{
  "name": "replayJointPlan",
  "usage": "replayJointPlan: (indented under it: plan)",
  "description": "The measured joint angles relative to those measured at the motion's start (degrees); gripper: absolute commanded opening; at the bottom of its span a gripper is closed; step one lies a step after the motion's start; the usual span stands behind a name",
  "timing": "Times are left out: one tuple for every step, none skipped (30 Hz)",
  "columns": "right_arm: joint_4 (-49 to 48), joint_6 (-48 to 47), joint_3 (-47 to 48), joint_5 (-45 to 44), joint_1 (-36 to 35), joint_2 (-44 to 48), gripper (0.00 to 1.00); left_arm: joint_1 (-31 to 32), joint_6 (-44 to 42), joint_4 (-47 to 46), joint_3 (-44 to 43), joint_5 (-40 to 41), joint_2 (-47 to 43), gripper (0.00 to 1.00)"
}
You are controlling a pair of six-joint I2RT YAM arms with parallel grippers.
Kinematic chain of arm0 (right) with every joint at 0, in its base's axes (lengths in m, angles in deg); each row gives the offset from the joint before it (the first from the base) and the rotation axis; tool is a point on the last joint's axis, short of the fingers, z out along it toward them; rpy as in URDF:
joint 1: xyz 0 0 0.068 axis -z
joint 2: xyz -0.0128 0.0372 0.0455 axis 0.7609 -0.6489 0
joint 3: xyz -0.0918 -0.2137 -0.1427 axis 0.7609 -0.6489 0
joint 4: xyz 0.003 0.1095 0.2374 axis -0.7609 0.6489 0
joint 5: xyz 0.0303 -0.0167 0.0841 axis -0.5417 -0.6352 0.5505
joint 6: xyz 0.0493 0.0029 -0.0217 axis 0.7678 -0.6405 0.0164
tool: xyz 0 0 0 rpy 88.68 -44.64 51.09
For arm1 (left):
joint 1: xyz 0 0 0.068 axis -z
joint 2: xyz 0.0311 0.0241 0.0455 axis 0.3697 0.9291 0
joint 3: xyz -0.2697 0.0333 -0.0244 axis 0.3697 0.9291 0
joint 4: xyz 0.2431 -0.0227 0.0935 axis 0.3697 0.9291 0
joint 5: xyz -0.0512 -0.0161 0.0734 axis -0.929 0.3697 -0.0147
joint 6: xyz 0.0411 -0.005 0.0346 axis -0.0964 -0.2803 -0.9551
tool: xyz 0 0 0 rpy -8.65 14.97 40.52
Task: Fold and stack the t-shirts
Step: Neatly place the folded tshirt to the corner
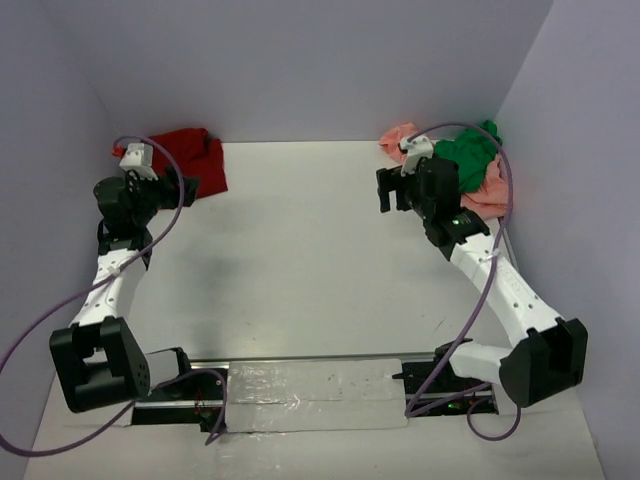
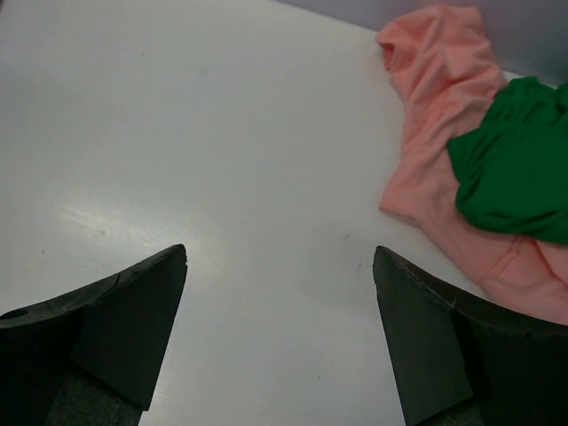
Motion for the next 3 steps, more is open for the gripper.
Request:
replayJointPlan:
  plan:
    - [-1.2, 0.0, -0.8, -0.2, 0.5, 1.3, 0.91, 0.0, -0.1, -1.0, 1.3, 1.0, 1.2, 0.80]
    - [-2.2, 0.1, -1.1, -0.1, 1.1, 2.0, 0.91, 0.0, -0.2, -1.6, 2.4, 1.9, 2.0, 0.80]
    - [-3.1, 0.2, -1.0, 0.1, 2.0, 2.4, 0.93, 0.0, -0.2, -2.5, 3.9, 2.8, 2.6, 0.80]
